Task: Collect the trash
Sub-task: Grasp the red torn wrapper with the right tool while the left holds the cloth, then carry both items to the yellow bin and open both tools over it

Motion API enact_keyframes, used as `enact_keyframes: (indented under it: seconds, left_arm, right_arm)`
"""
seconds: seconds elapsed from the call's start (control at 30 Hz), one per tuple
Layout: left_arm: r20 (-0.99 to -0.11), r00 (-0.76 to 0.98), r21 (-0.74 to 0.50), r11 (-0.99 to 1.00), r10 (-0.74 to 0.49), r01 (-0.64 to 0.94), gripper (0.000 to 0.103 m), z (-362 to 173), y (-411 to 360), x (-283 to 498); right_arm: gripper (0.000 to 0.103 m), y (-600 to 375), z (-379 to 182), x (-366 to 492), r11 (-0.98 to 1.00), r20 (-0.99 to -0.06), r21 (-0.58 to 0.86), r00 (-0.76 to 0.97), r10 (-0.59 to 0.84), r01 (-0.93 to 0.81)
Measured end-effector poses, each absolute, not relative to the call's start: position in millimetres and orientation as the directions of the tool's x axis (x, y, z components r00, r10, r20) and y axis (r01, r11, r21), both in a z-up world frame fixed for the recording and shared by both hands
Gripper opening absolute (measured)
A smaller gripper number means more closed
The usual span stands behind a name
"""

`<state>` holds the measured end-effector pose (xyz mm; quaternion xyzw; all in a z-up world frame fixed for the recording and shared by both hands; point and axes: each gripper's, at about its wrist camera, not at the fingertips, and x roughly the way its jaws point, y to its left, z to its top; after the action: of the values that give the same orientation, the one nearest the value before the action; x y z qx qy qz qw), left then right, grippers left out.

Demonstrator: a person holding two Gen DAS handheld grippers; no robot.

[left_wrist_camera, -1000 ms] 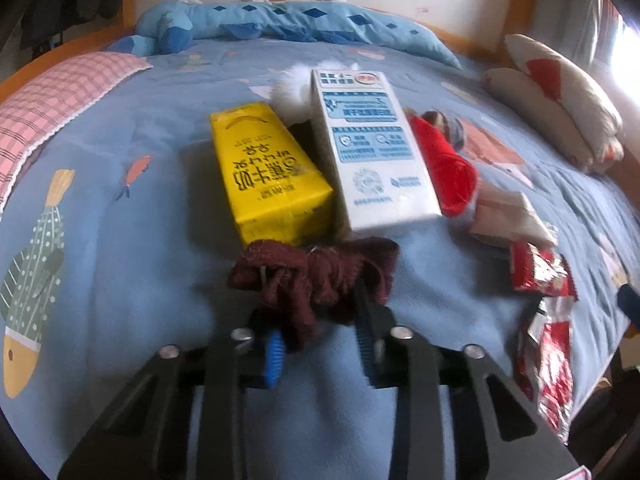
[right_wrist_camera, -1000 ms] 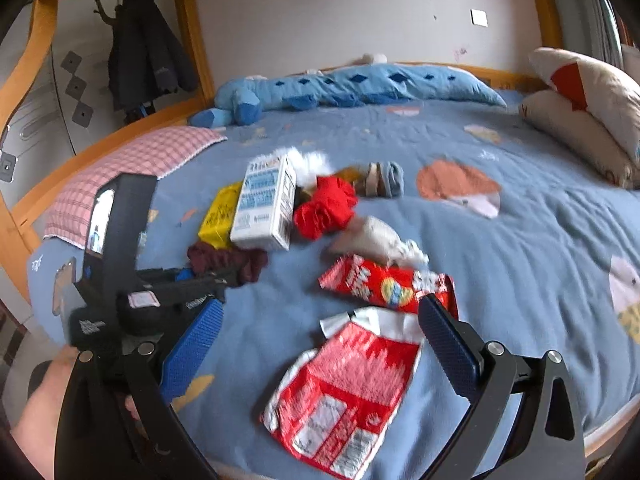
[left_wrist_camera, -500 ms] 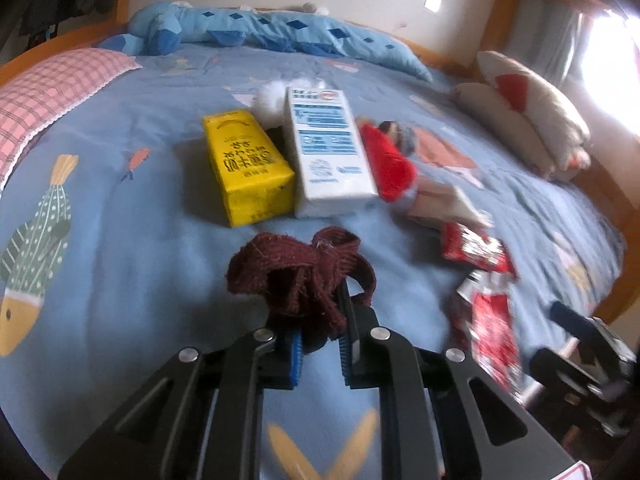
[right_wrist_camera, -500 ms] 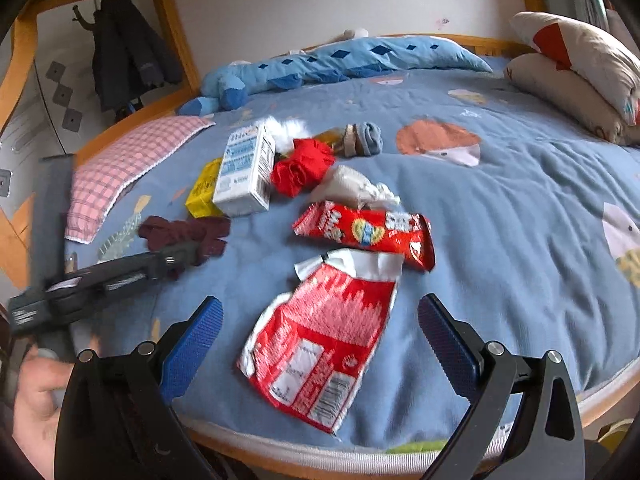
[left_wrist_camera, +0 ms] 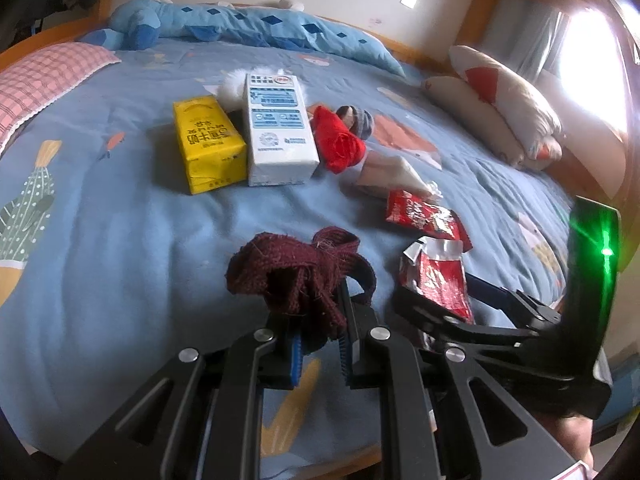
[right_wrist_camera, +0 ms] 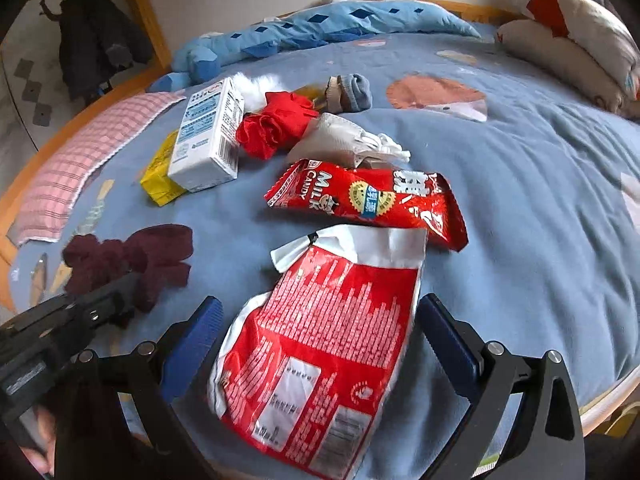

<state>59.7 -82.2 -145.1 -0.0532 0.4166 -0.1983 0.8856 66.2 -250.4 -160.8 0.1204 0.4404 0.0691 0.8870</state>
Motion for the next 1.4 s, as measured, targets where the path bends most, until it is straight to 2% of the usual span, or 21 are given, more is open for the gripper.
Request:
enact_keyframes:
  seconds: [0.13, 0.2, 0.37, 0.63, 0.9, 1.13, 1.4]
  left_arm:
    - [-0.71, 0.573, -0.257, 0.908, -0.409, 0.33, 0.015, -141, -85, 55]
    - [-0.708, 0.573, -0.255, 0.906, -0.413, 0.338, 0.014, -139, -86, 52]
    - [-0.705, 0.558, -0.256, 0.892, -0.437, 0.374, 0.014, -136, -95, 43]
    - [-0.676, 0.506, -0.319, 0.832, -0.536, 0.454, 0.014, -122, -121, 25]
    - [-0.632, 0.41, -0.319, 0.703, -0.658, 0.636, 0.015, -91, -191, -16]
    - [-0.647, 0.218, -0.33, 0.527, -0.73, 0.783, 0.015, -93, -292, -63]
    - [-0.755, -0.014, -0.337, 0.37, -0.656, 0.866, 0.015, -136, -398, -132]
  right_arm:
    - [0.066, -255, -162, 64, 0.962, -0.759, 0.273, 0.608, 0.233, -0.028]
    - [0.043, -265, -159, 62, 0.942, -0.738, 0.334, 0.612, 0.284, -0.034]
    - [0.026, -277, -152, 55, 0.922, -0.71, 0.383, 0.619, 0.335, -0.059]
    - [0.022, -307, -119, 11, 0.896, -0.634, 0.435, 0.678, 0.372, -0.084]
    - [0.022, -380, -74, -68, 0.895, -0.565, 0.447, 0.771, 0.295, -0.015]
    - [0.022, -449, -69, -158, 0.902, -0.604, 0.402, 0.786, 0.132, 0.158]
    - [0.022, -514, -104, -265, 0.851, -0.722, 0.353, 0.692, -0.017, 0.389]
